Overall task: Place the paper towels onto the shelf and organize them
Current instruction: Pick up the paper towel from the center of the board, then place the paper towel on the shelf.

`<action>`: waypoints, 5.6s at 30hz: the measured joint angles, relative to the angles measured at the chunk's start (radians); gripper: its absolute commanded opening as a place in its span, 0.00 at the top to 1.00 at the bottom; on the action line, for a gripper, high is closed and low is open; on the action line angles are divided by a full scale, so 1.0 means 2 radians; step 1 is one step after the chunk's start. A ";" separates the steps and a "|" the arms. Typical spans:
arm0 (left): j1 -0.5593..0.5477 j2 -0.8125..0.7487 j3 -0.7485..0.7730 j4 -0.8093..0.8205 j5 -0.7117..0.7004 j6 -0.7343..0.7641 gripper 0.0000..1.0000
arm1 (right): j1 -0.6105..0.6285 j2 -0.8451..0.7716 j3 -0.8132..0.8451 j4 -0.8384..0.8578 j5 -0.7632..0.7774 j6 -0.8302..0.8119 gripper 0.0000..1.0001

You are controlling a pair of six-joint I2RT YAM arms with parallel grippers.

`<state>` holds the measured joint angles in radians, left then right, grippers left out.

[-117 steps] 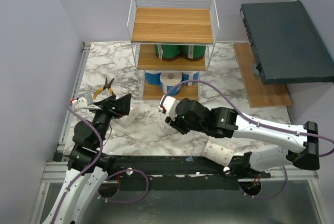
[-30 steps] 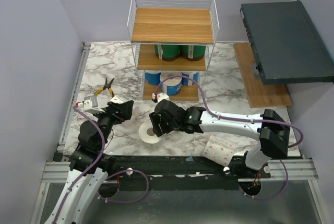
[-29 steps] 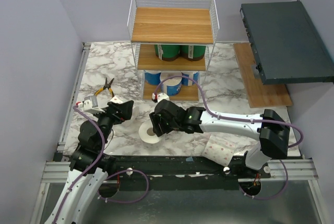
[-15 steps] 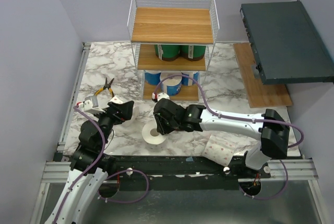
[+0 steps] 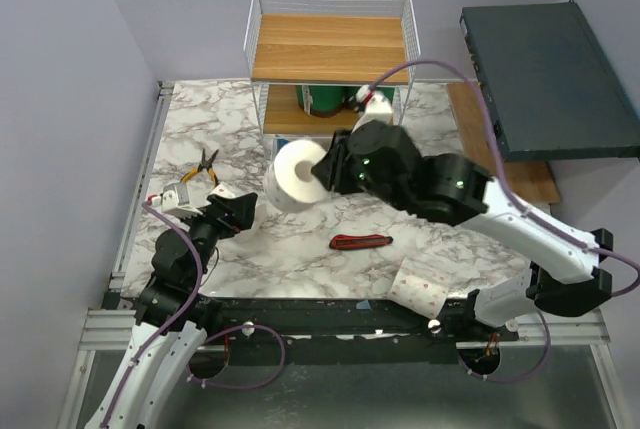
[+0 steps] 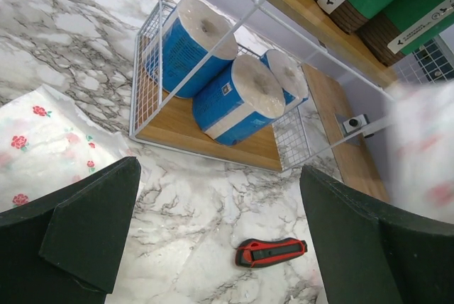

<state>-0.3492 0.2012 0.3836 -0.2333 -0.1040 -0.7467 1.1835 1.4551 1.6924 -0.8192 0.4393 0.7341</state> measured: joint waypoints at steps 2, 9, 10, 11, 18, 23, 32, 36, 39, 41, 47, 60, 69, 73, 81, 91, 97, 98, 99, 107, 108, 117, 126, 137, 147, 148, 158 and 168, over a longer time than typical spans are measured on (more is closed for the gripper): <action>0.000 0.003 0.000 0.000 0.002 -0.002 0.01 | -0.001 -0.003 0.073 -0.023 0.028 0.003 0.99; 0.000 0.013 0.000 0.004 0.006 -0.010 0.01 | -0.001 0.023 0.282 -0.069 0.092 -0.013 0.99; 0.000 0.014 0.000 0.004 0.007 -0.012 0.01 | -0.001 0.029 0.302 -0.074 0.104 -0.019 0.99; 0.000 0.014 0.000 0.004 0.007 -0.013 0.01 | -0.001 0.036 0.317 -0.078 0.116 -0.026 0.99; 0.000 0.026 0.000 0.015 0.015 -0.023 0.01 | -0.001 0.068 0.346 -0.061 0.203 -0.080 0.99; 0.000 0.043 0.001 0.025 0.021 -0.026 0.01 | -0.001 0.073 0.327 0.000 0.243 -0.117 0.99; 0.000 0.051 0.001 0.035 0.028 -0.028 0.02 | -0.003 0.119 0.354 0.091 0.267 -0.165 0.99; 0.000 0.052 0.001 0.038 0.028 -0.028 0.02 | -0.017 0.140 0.356 0.110 0.266 -0.174 0.99; 0.000 0.054 0.001 0.041 0.030 -0.029 0.01 | -0.037 0.150 0.357 0.115 0.256 -0.171 0.99; 0.000 0.055 0.001 0.044 0.032 -0.031 0.01 | -0.050 0.157 0.363 0.116 0.248 -0.166 0.99; 0.000 0.062 0.001 0.049 0.035 -0.031 0.01 | -0.091 0.174 0.378 0.121 0.209 -0.136 0.99; 0.000 0.070 0.001 0.058 0.035 -0.031 0.01 | -0.131 0.210 0.396 0.119 0.126 -0.078 0.99; 0.000 0.071 0.001 0.060 0.035 -0.031 0.01 | -0.139 0.212 0.397 0.119 0.102 -0.062 0.76; 0.000 0.071 0.001 0.060 0.035 -0.031 0.01 | -0.141 0.213 0.397 0.119 0.095 -0.060 0.71; 0.000 0.071 0.001 0.060 0.036 -0.031 0.02 | -0.144 0.216 0.397 0.121 0.087 -0.057 0.54; 0.000 0.071 0.001 0.060 0.038 -0.031 0.01 | -0.144 0.216 0.397 0.121 0.082 -0.057 0.47; 0.000 0.071 0.001 0.062 0.039 -0.031 0.02 | -0.144 0.216 0.397 0.125 0.076 -0.057 0.55; 0.000 0.071 0.001 0.063 0.039 -0.031 0.01 | -0.145 0.216 0.397 0.125 0.074 -0.057 0.57; 0.000 0.072 0.001 0.064 0.039 -0.031 0.01 | -0.145 0.216 0.397 0.125 0.073 -0.057 0.59; 0.000 0.087 0.044 0.093 0.039 -0.026 0.01 | -0.145 0.216 0.397 0.125 0.071 -0.056 0.64; 0.000 0.092 0.054 0.102 0.039 -0.023 0.02 | -0.145 0.216 0.397 0.125 0.071 -0.056 0.64; 0.000 0.143 0.126 0.158 0.039 -0.006 0.01 | -0.145 0.216 0.397 0.125 0.071 -0.051 0.55; 0.000 0.173 0.150 0.180 0.050 0.002 0.02 | -0.145 0.216 0.399 0.134 0.069 -0.048 0.52; -0.004 0.249 0.243 0.260 0.096 0.014 0.01 | -0.145 0.216 0.399 0.141 0.066 -0.043 0.53; -0.061 0.299 0.304 0.273 0.137 0.146 0.01 | -0.148 0.216 0.399 0.146 0.065 -0.043 0.53; -0.068 0.295 0.303 0.274 0.135 0.187 0.01 | -0.148 0.216 0.398 0.147 0.065 -0.043 0.53; -0.081 0.304 0.268 0.334 0.094 0.452 0.02 | -0.152 0.215 0.393 0.151 0.063 -0.039 0.53; -0.087 0.378 0.261 0.419 0.092 0.581 0.02 | -0.154 0.212 0.387 0.151 0.059 -0.039 0.53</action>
<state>-0.5236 0.9581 0.9047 0.6044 0.0795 0.4149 0.8749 1.8797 2.4672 -0.5171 0.5579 0.6567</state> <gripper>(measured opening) 0.985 0.467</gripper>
